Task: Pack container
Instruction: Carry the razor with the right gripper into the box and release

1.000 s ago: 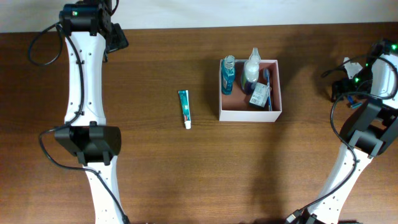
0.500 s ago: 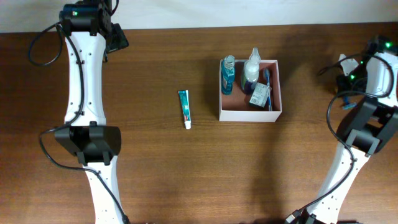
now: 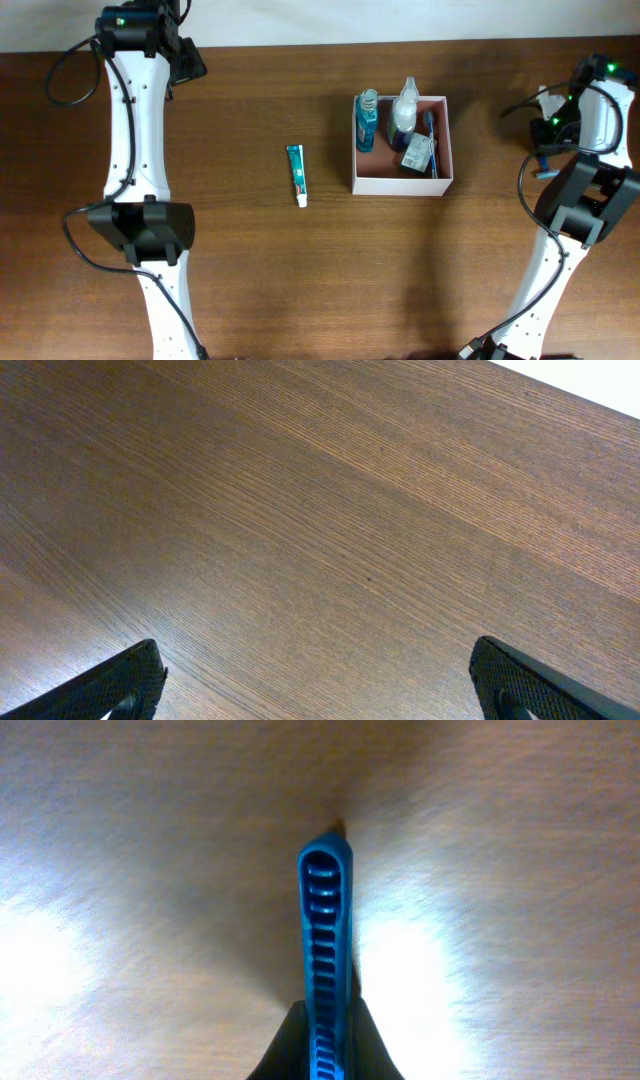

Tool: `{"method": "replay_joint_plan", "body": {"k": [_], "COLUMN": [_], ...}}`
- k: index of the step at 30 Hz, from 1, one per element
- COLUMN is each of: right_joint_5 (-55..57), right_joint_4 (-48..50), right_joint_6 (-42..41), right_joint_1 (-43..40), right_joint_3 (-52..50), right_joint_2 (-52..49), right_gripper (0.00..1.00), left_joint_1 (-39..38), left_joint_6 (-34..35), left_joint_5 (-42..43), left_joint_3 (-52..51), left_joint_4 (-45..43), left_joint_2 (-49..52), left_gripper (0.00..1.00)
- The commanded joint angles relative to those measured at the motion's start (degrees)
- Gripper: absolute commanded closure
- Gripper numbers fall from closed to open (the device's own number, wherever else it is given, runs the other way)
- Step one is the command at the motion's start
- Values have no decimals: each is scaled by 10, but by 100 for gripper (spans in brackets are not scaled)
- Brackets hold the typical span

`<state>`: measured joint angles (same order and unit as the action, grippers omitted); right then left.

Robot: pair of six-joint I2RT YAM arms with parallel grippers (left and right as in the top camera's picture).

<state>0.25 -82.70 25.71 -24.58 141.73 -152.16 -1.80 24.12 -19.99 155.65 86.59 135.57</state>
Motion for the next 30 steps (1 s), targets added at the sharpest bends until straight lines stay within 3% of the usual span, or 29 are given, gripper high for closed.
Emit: {"method": "replay_joint_plan", "body": {"k": [1, 6, 8, 19, 30], "right_joint_5": [-32, -37, -50, -235, -236], "right_joint_4": [-44, -146, -147, -147, -147], "right_joint_6": [-32, -70, -130, -233, -248], "right_joint_1": [28, 48, 55, 100, 196], "right_joint_3": [55, 152, 170, 160, 141], "right_joint_2": [-5, -5, 5, 106, 120], "right_gripper": [96, 96, 96, 96, 96], "left_joint_1": [1, 1, 1, 1, 1], "left_joint_6": [7, 7, 7, 7, 7], "left_joint_5": [-4, -4, -4, -4, -4], "left_joint_3": [-1, -1, -1, -1, -1], "left_joint_4": [0, 0, 0, 0, 0], "left_joint_2": [5, 5, 5, 5, 5], "left_gripper": [1, 1, 1, 0, 1]}}
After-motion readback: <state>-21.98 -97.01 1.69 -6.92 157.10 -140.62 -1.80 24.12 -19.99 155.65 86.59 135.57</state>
